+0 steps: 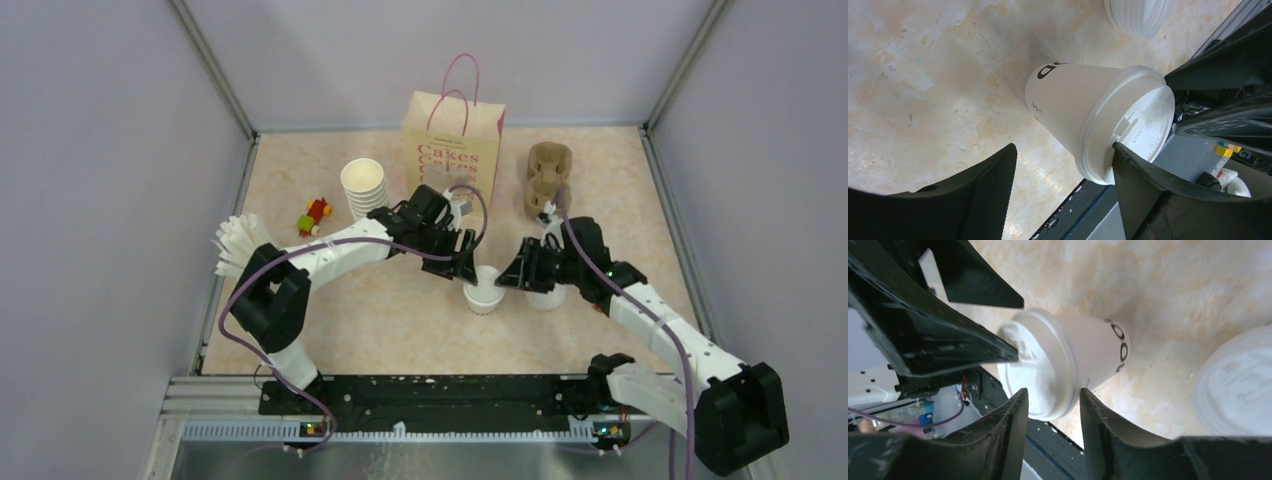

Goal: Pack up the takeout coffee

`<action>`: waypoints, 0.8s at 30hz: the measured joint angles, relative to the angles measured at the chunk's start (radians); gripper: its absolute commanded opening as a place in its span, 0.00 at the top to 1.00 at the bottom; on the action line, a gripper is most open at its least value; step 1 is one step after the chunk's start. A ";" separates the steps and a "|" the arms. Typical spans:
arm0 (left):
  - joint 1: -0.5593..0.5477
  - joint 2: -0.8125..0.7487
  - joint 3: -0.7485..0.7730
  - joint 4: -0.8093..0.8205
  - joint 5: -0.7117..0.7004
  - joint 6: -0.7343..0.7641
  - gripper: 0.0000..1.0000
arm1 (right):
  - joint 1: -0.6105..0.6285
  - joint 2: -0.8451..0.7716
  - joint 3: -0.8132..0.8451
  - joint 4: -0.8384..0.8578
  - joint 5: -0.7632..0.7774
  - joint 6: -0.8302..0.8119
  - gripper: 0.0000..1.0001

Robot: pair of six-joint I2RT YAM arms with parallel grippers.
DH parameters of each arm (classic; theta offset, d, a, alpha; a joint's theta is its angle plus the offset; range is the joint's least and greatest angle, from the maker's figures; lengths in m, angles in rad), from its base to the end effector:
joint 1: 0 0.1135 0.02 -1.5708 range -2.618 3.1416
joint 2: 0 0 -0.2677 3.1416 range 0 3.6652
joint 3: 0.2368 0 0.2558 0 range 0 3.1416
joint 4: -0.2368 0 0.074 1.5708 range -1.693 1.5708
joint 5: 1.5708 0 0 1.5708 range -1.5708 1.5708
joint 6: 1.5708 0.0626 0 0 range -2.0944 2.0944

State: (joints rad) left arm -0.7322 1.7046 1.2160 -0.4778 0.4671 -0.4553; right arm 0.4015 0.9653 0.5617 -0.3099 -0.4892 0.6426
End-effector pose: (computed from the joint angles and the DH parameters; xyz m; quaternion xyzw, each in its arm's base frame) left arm 0.2617 -0.2732 0.2082 0.1964 0.9104 -0.3451 0.1164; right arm 0.1888 0.1121 0.2065 0.0062 0.8882 0.3920 0.2397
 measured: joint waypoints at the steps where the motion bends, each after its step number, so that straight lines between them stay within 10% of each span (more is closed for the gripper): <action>1: -0.001 0.002 0.000 0.006 0.004 0.009 0.27 | -0.008 0.021 0.053 -0.046 0.006 -0.024 0.51; 24: -0.001 0.014 -0.034 0.166 0.087 0.215 0.25 | -0.106 0.243 0.199 -0.076 -0.160 -0.206 0.66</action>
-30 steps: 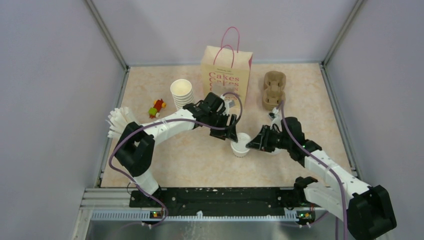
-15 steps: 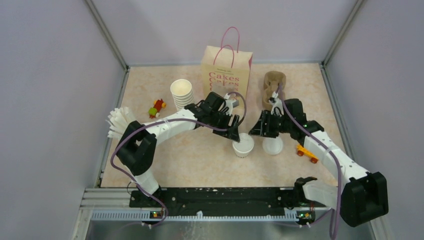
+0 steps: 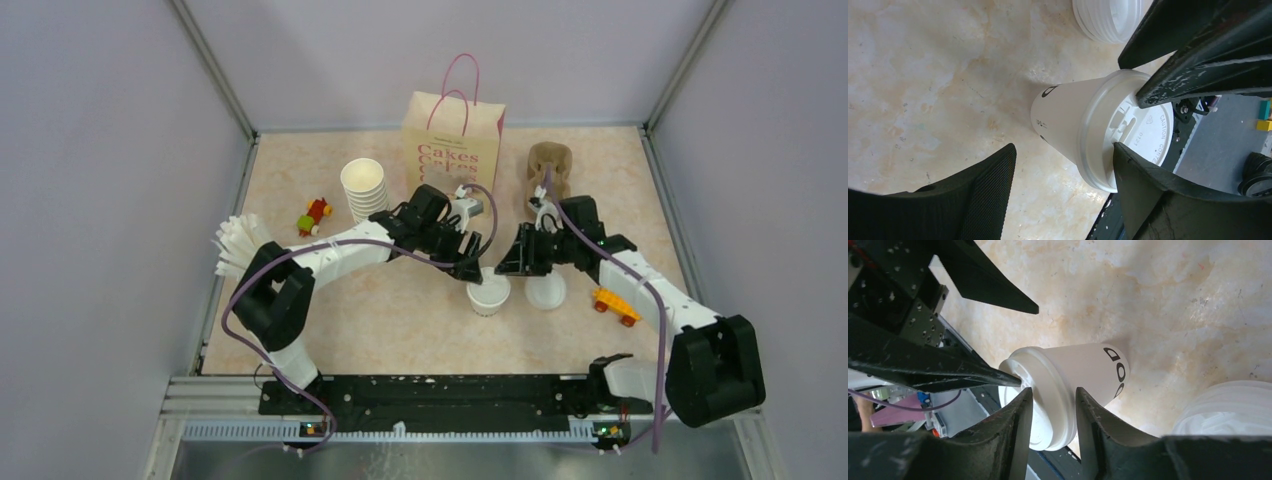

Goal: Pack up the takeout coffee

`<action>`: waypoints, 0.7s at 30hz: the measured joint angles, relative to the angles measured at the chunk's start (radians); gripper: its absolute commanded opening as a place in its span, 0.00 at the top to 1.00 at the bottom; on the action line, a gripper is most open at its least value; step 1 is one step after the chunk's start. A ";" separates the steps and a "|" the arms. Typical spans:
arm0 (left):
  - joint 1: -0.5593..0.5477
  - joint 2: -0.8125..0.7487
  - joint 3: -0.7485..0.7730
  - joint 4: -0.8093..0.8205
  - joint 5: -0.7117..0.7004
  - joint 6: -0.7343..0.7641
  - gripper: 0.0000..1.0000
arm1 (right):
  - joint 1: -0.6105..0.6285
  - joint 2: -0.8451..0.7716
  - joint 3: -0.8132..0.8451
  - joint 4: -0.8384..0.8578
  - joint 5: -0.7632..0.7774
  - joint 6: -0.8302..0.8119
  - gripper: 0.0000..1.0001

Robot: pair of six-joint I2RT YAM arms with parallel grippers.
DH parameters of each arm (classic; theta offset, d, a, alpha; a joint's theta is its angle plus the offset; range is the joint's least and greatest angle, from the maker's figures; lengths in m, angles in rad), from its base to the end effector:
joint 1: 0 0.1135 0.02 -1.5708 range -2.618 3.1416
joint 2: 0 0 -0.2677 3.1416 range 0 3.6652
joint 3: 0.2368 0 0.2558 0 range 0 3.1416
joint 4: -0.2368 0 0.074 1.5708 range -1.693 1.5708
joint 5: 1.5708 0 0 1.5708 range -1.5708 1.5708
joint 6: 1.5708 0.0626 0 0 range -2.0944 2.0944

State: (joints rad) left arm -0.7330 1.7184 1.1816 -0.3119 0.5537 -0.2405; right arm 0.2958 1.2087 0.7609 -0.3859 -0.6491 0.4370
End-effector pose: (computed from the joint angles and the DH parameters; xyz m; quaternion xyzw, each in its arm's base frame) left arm 0.2662 -0.2840 0.2072 0.3130 0.8492 -0.3850 0.1807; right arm 0.2363 0.1116 0.2186 -0.0522 0.8901 0.4001 0.2122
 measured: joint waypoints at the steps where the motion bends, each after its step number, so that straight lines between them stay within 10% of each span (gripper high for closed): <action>1: 0.000 0.000 0.000 0.002 0.001 0.009 0.25 | -0.001 0.013 -0.002 0.005 -0.003 -0.001 0.68; 21: -0.003 -0.001 -0.036 0.080 0.009 0.026 0.25 | -0.055 -0.114 -0.249 0.299 -0.039 0.126 0.76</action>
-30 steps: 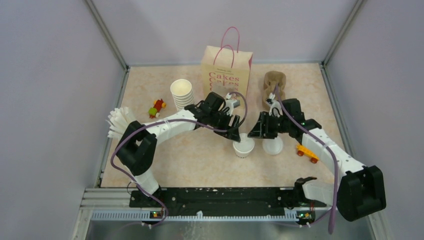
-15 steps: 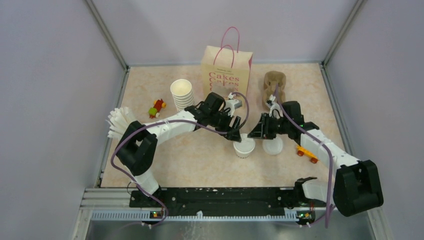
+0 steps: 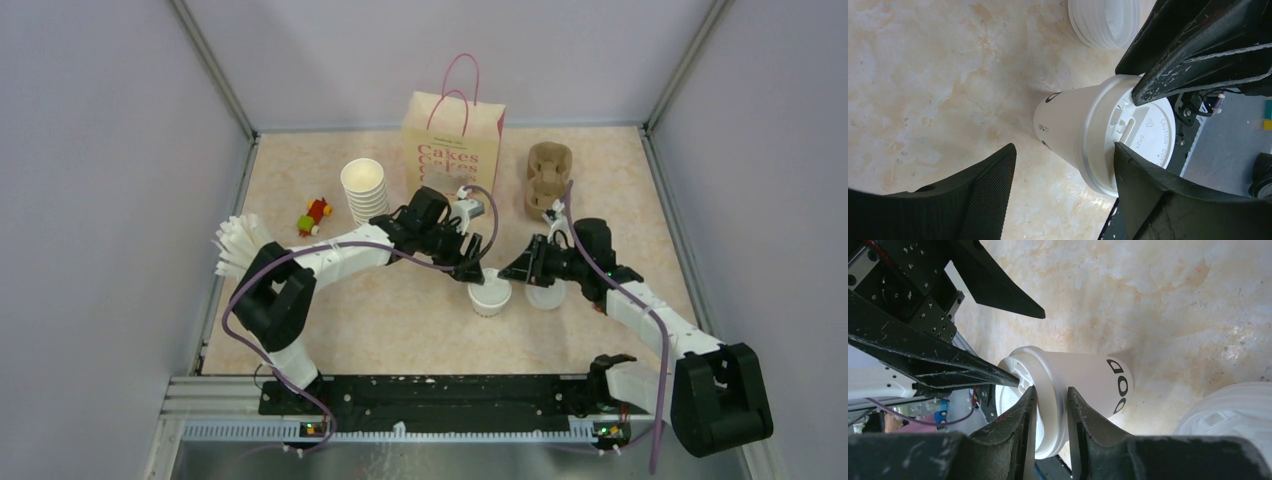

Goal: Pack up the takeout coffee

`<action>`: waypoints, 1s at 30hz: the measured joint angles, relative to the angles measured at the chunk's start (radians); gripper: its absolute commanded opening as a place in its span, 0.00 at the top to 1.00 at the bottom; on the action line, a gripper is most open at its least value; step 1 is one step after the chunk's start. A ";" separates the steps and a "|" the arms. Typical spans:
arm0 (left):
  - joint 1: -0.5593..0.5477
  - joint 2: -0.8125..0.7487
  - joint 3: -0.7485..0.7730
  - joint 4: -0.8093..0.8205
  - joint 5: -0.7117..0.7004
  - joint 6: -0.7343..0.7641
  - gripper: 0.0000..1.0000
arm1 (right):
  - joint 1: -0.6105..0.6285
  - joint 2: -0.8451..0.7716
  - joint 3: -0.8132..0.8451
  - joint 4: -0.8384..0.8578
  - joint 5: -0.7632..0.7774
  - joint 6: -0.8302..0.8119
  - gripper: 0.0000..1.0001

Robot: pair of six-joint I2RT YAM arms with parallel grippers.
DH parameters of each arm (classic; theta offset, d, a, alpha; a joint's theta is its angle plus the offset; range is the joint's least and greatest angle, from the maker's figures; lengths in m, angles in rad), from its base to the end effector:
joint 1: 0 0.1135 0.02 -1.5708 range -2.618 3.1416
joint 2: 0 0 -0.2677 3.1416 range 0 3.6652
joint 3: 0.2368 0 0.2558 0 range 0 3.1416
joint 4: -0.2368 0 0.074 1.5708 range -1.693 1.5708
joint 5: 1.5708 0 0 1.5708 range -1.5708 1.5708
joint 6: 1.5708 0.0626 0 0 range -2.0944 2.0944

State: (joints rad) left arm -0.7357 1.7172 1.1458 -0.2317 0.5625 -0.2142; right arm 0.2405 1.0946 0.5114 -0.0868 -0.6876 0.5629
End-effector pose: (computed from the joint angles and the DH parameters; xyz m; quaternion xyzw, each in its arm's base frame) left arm 0.2659 -0.2857 0.2030 0.3301 0.8339 -0.3934 0.2023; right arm 0.2176 0.0943 0.1886 -0.0088 0.8602 0.4395 0.2586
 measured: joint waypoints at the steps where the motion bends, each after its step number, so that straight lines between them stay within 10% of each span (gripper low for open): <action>1: 0.000 0.000 0.000 0.001 0.000 0.000 0.25 | -0.001 -0.002 -0.006 0.010 -0.001 0.007 0.76; 14: -0.001 0.017 0.040 -0.050 -0.003 -0.026 0.23 | -0.002 0.006 0.034 -0.073 0.001 -0.001 0.48; 30: 0.004 0.086 0.181 -0.208 -0.020 -0.003 0.03 | -0.008 0.032 0.032 -0.112 -0.036 -0.019 0.54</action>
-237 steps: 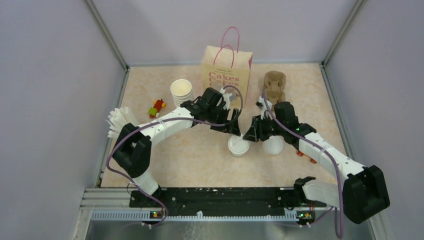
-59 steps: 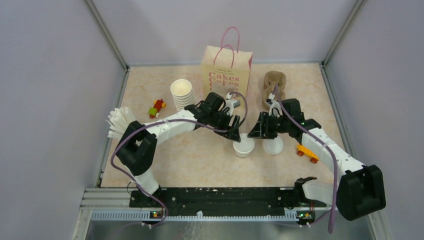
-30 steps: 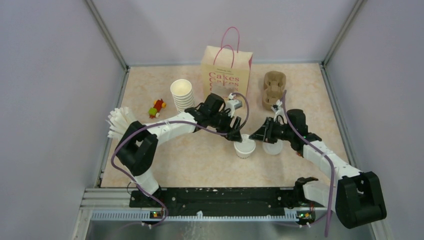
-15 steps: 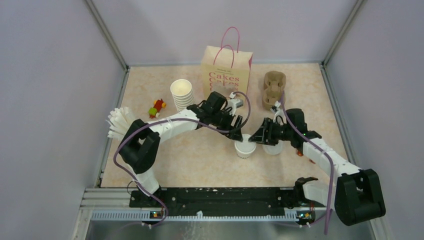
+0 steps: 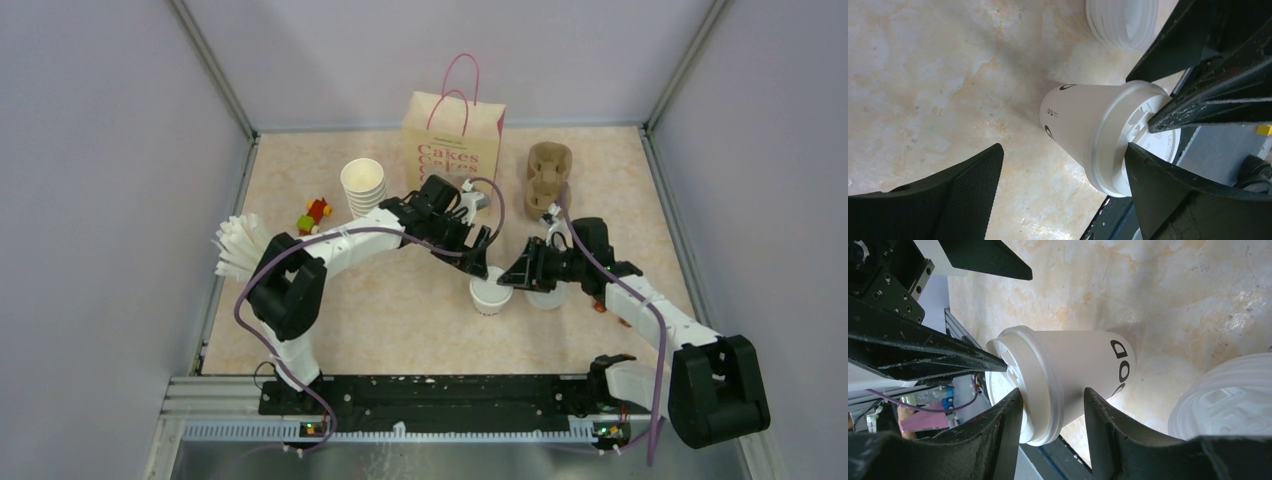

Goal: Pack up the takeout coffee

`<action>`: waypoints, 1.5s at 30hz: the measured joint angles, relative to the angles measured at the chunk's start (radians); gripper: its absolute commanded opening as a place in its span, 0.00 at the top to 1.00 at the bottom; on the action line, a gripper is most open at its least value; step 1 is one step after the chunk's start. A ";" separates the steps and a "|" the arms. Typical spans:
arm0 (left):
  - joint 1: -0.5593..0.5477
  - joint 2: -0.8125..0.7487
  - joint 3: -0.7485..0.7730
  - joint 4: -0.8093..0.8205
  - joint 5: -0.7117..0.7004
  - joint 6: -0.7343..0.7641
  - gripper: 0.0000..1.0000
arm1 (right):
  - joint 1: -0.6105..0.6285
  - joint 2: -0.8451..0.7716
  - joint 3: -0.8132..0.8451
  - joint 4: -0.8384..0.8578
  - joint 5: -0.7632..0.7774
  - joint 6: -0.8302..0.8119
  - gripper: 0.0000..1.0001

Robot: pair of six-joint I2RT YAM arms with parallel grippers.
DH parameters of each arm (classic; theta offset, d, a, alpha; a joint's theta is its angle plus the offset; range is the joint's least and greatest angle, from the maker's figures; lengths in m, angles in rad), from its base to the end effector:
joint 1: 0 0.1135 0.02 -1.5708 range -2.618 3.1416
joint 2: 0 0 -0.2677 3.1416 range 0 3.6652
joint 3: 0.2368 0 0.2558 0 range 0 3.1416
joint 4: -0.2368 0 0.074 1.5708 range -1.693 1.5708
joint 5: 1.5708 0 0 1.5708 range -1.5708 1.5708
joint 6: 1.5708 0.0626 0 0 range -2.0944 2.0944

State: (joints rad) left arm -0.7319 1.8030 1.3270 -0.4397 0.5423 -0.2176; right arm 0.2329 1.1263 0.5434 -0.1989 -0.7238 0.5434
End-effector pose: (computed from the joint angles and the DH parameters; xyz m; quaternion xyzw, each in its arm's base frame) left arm 0.2818 -0.2966 0.2122 0.3153 0.8603 -0.3672 0.1598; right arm 0.2155 0.0937 0.1832 -0.0009 0.8740 0.4386 0.2090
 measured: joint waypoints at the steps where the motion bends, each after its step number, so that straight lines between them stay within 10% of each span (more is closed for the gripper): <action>1: 0.004 0.002 0.009 -0.009 -0.006 -0.008 0.02 | 0.000 0.000 0.000 0.003 0.000 0.004 0.55; 23: 0.058 -0.285 -0.407 0.284 0.137 -0.409 0.23 | 0.000 -0.033 -0.024 0.024 0.022 0.030 0.57; 45: 0.060 -0.209 -0.438 0.454 0.133 -0.525 0.49 | 0.000 -0.059 -0.041 0.031 0.036 0.042 0.58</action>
State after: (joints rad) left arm -0.6716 1.5944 0.8890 0.0139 0.6750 -0.7425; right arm 0.2329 1.0672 0.5026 -0.1680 -0.6880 0.5850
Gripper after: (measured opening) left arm 0.562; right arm 0.431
